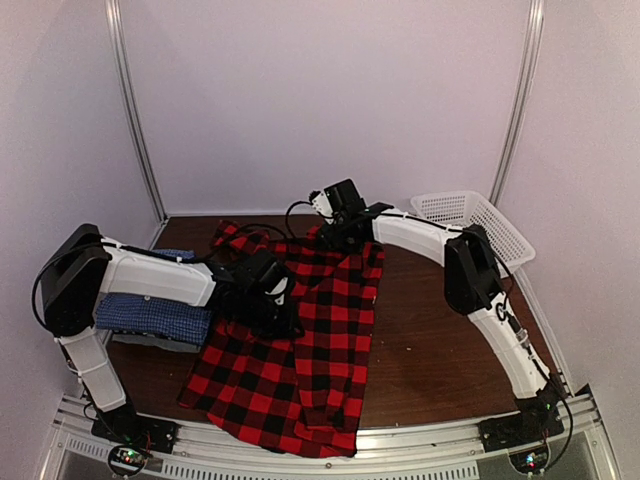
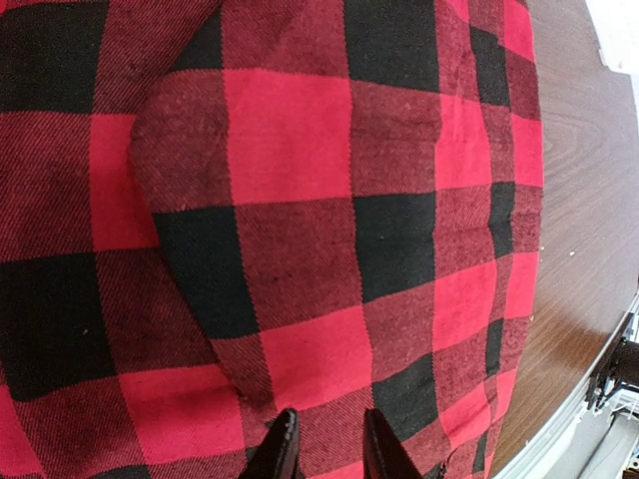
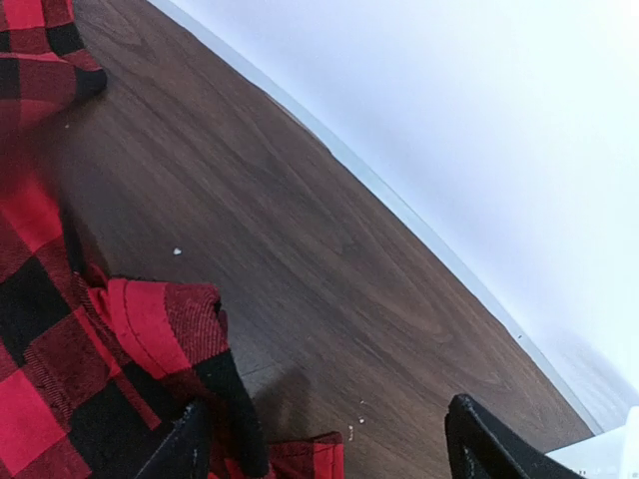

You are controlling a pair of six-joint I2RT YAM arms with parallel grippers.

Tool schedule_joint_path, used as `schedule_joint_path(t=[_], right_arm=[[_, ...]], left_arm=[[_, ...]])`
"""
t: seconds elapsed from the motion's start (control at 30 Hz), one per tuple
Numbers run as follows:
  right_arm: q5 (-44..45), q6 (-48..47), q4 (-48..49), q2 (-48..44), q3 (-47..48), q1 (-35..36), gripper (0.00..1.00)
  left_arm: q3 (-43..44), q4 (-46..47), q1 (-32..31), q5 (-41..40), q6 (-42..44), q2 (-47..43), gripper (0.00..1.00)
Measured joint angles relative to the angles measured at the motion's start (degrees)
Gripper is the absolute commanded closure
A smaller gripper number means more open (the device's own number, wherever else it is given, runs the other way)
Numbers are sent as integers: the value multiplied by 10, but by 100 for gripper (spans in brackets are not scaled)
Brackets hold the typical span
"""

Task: Fold and stack the long sleeve shirts
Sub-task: Adjust the corner of the shirt at the center of the board.

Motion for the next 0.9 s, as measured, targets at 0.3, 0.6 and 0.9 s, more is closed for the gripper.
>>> schedule_joint_path(t=[0.3,0.6,0.9], right_arm=[[-98,14,-70,-75,-56,-12,19],[-147,13,-107,-104,-104,-24,17],[-149,11,-128,-105,-137,-26,36]], left_arm=[[0,7,0,2,0,2,77],[0,17,0,3,1,2,77],[0,19,-2,6,1,2,76]])
